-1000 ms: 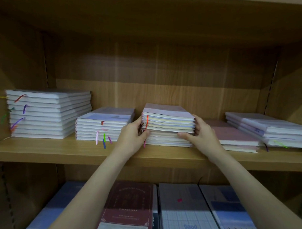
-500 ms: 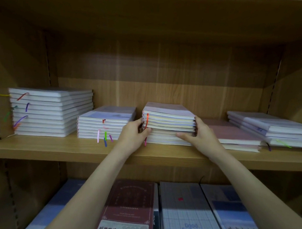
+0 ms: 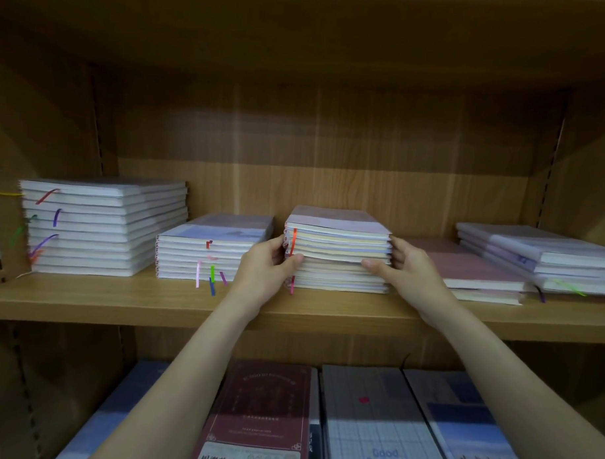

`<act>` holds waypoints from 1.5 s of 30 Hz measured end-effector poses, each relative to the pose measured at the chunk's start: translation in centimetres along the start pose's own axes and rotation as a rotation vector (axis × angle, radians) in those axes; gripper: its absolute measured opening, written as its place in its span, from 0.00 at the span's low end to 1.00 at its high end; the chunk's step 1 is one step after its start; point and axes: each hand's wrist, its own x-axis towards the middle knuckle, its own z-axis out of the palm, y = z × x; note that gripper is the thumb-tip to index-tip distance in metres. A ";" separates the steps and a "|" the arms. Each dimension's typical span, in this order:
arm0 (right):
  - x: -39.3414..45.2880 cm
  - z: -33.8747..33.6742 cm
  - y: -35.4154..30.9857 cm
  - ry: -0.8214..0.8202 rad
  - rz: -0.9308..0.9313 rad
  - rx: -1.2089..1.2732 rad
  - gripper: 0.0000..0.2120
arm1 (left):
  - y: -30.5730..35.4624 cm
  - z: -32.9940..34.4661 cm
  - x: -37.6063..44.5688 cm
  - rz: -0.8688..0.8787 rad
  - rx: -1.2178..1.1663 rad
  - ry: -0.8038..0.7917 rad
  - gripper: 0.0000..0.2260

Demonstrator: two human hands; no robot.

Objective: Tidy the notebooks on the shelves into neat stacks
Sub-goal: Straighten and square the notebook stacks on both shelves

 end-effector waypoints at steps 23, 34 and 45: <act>0.2 0.0 0.3 0.110 0.010 0.091 0.14 | 0.1 0.1 0.2 -0.081 -0.089 0.031 0.18; 1.4 0.1 0.4 0.166 0.140 0.140 0.15 | 0.3 0.2 0.2 -0.102 -0.093 0.020 0.17; 0.6 0.5 -0.1 0.208 0.145 0.169 0.17 | 0.3 -0.2 0.2 -0.146 -0.091 -0.012 0.23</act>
